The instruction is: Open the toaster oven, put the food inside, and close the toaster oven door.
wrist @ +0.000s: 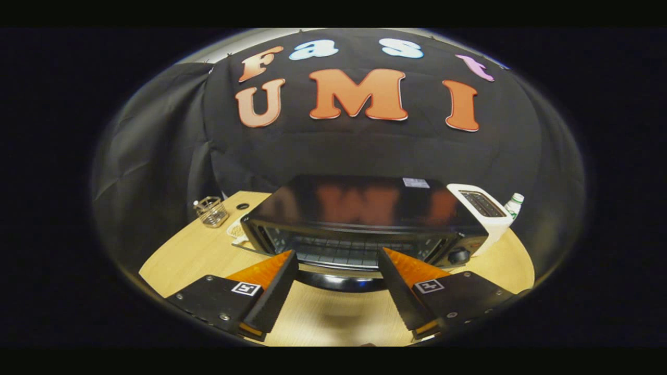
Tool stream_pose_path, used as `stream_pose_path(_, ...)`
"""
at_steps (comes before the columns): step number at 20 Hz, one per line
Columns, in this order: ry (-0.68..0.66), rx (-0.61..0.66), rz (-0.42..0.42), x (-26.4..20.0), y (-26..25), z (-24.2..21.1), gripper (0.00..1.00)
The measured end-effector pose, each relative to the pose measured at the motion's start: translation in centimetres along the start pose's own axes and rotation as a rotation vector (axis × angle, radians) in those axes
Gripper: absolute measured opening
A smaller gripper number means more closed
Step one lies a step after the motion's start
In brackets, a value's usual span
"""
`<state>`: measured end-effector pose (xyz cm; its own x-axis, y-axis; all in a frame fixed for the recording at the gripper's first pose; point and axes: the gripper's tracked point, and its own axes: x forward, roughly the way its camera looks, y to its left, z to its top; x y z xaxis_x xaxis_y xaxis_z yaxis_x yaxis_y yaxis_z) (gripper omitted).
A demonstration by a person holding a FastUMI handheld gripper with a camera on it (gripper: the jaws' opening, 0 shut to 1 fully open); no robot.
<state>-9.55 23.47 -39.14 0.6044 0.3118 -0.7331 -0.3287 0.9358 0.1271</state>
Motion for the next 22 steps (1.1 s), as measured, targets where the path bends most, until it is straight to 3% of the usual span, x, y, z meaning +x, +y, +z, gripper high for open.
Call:
stream_pose_path(6,0.189,0.089,0.110,-1.9,1.5,-7.5,0.92)
stream_pose_path(14,0.390,0.137,0.066,-0.7,1.0,-15.3,0.89)
stream_pose_path(22,0.370,0.039,0.045,-0.1,0.8,-15.5,0.85)
